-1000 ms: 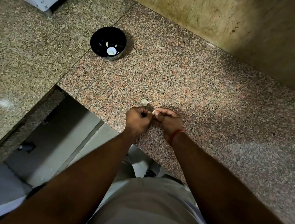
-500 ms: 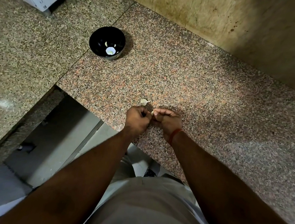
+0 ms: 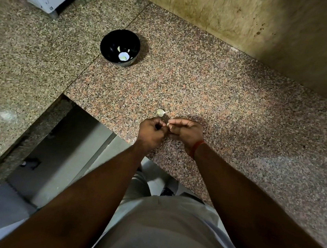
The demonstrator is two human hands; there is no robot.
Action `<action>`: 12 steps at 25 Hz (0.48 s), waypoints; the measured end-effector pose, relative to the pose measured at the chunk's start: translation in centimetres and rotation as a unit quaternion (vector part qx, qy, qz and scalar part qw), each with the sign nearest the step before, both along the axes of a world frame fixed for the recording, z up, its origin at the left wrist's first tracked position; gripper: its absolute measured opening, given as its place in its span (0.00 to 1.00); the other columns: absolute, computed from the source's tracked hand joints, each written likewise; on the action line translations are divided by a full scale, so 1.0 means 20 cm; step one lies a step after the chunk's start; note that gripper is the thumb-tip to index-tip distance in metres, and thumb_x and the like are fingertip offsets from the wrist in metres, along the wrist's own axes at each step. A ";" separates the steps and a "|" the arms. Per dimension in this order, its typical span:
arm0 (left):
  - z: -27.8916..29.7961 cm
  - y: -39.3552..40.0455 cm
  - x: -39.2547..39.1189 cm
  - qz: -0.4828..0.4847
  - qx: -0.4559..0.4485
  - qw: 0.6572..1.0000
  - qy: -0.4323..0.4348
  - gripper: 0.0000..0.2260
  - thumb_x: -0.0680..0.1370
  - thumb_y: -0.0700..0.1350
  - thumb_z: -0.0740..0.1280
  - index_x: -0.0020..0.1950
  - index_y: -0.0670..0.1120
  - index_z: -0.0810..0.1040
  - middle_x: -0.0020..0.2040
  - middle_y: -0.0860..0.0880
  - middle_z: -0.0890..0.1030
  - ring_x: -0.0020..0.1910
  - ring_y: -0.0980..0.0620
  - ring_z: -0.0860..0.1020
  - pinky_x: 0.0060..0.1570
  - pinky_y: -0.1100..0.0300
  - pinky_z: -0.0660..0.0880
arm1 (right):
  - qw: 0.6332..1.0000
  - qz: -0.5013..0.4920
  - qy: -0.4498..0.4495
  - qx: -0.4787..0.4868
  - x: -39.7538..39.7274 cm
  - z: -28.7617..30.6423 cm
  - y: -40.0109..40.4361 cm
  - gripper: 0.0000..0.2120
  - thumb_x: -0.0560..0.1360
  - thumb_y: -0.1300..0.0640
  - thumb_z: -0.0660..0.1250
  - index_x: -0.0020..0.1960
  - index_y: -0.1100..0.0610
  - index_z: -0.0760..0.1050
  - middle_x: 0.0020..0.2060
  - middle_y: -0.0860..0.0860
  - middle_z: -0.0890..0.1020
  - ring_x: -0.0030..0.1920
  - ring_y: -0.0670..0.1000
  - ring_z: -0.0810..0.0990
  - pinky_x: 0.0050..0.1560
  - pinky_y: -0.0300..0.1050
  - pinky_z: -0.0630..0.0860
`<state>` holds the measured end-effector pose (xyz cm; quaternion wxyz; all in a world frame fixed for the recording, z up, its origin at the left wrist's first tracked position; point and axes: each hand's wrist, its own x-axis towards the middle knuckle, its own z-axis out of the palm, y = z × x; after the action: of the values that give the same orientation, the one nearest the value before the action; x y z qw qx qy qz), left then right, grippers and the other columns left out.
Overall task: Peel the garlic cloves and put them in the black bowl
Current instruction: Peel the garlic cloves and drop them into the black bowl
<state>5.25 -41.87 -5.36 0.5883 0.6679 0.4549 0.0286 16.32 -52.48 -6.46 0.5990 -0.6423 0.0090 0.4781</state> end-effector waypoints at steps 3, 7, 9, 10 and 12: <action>0.01 0.01 -0.01 -0.019 0.001 1.000 -0.002 0.02 0.79 0.37 0.69 0.50 0.38 0.81 0.40 0.45 0.82 0.25 0.60 0.74 0.25 0.65 0.70 | 1.000 0.020 -0.007 0.005 0.01 0.01 -0.02 0.10 0.73 0.71 0.73 0.52 0.61 0.84 0.49 0.58 0.87 0.50 0.58 0.86 0.49 0.53 0.85; 0.00 0.03 -0.01 -0.009 0.002 1.000 -0.015 0.03 0.79 0.37 0.69 0.48 0.43 0.82 0.41 0.46 0.83 0.30 0.55 0.78 0.29 0.62 0.75 | 0.999 0.038 -0.008 0.011 0.02 0.03 -0.02 0.10 0.73 0.71 0.73 0.54 0.63 0.83 0.52 0.60 0.85 0.49 0.57 0.85 0.49 0.54 0.85; -0.01 0.04 -0.02 0.008 0.007 1.000 -0.007 0.05 0.79 0.37 0.69 0.49 0.46 0.84 0.45 0.47 0.85 0.35 0.52 0.80 0.33 0.60 0.77 | 0.999 0.041 0.003 0.019 0.02 0.03 -0.03 0.10 0.74 0.72 0.72 0.54 0.64 0.82 0.51 0.61 0.85 0.47 0.58 0.85 0.50 0.55 0.85; -0.01 0.05 -0.02 0.018 0.008 1.000 -0.001 0.06 0.79 0.37 0.69 0.50 0.46 0.84 0.46 0.47 0.86 0.36 0.52 0.80 0.34 0.60 0.77 | 0.999 0.041 0.008 0.020 0.02 0.03 -0.03 0.11 0.74 0.71 0.72 0.55 0.65 0.82 0.52 0.61 0.84 0.47 0.58 0.84 0.50 0.56 0.85; -0.02 0.06 -0.02 0.035 0.009 0.999 0.015 0.05 0.80 0.38 0.69 0.49 0.45 0.84 0.45 0.47 0.86 0.35 0.52 0.79 0.32 0.61 0.76 | 0.999 0.041 0.008 0.018 0.02 0.03 -0.04 0.11 0.74 0.71 0.72 0.55 0.64 0.82 0.52 0.62 0.84 0.47 0.58 0.84 0.49 0.55 0.85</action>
<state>4.82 -40.67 -5.75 0.5739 0.6573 0.4866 0.0438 16.74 -53.36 -5.86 0.5904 -0.6272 -0.0213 0.5076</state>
